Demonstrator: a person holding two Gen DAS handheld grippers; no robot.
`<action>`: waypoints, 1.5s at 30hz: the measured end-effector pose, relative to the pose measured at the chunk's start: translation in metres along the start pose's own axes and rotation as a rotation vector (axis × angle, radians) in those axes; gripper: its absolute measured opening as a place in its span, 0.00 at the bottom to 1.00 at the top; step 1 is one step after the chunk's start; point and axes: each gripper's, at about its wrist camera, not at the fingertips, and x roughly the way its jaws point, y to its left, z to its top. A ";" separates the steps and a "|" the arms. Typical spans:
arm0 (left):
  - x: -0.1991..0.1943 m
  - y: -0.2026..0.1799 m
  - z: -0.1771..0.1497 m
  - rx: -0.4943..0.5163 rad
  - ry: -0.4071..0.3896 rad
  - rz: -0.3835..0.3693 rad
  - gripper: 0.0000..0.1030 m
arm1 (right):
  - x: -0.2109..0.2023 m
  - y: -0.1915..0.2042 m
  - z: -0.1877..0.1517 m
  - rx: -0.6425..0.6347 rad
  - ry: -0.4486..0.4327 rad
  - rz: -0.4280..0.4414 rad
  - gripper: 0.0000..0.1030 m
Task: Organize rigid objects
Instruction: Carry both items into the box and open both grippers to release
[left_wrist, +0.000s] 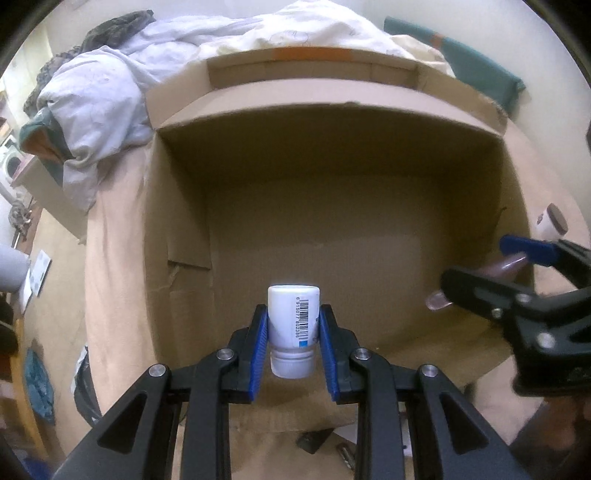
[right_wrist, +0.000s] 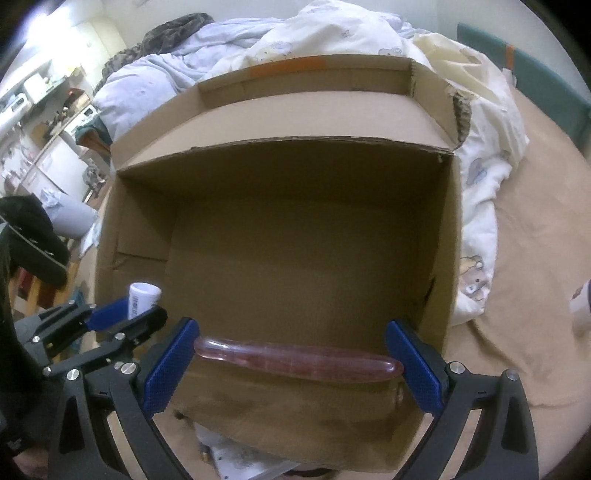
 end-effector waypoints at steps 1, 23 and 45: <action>0.001 0.001 -0.001 -0.001 0.005 0.003 0.24 | 0.000 0.002 -0.001 -0.009 -0.001 -0.008 1.00; 0.014 0.009 -0.001 -0.041 0.050 0.013 0.44 | -0.022 -0.011 -0.005 0.066 -0.100 0.066 1.00; -0.033 0.022 0.008 -0.113 -0.041 0.000 0.74 | -0.046 -0.011 -0.003 0.059 -0.167 0.060 1.00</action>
